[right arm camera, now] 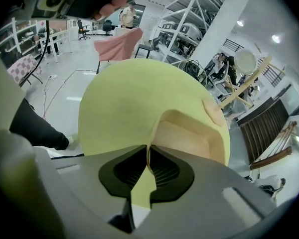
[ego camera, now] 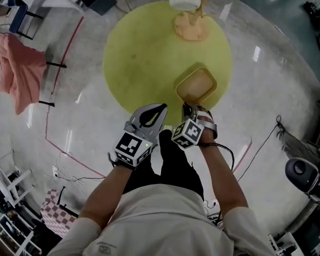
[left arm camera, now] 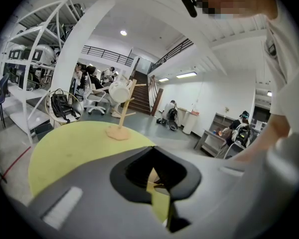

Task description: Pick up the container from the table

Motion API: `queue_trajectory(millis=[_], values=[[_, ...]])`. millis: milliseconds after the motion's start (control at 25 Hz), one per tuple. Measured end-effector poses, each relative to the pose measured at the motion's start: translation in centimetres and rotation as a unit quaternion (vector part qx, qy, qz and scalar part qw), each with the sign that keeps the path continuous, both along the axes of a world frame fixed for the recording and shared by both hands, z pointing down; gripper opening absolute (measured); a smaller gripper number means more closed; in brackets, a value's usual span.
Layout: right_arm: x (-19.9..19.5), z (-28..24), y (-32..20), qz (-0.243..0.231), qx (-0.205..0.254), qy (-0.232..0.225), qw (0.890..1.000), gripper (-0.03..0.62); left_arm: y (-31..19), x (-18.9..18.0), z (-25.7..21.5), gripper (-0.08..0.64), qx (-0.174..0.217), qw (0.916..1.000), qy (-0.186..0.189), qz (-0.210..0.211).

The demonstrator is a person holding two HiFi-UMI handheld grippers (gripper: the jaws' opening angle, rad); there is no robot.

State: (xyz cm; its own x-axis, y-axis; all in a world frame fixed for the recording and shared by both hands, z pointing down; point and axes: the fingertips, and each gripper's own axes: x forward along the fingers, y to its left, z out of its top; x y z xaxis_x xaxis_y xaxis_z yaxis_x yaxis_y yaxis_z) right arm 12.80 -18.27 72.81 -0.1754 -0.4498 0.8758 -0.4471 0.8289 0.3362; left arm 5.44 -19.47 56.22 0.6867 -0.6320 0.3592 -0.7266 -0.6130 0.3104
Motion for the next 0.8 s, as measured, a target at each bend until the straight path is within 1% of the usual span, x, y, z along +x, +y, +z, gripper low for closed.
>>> queue_trajectory(millis=[400,640,800], values=[[-0.8,-1.5,1.1,0.008,0.005,-0.004,1.000,0.034,1.2,-0.9,-0.6,0.006,0.012,0.9998,0.004,0.015],[-2.3,-4.2,2.4,0.024,0.002,-0.012,1.000,0.034,2.2,-2.3,-2.0,0.006,0.024,0.9993,0.009,0.027],[-3.3,-6.7,2.6,0.035,0.012,-0.015,0.999,0.034,2.4,-3.3,-3.5,0.006,0.038,0.9987,0.014,0.032]])
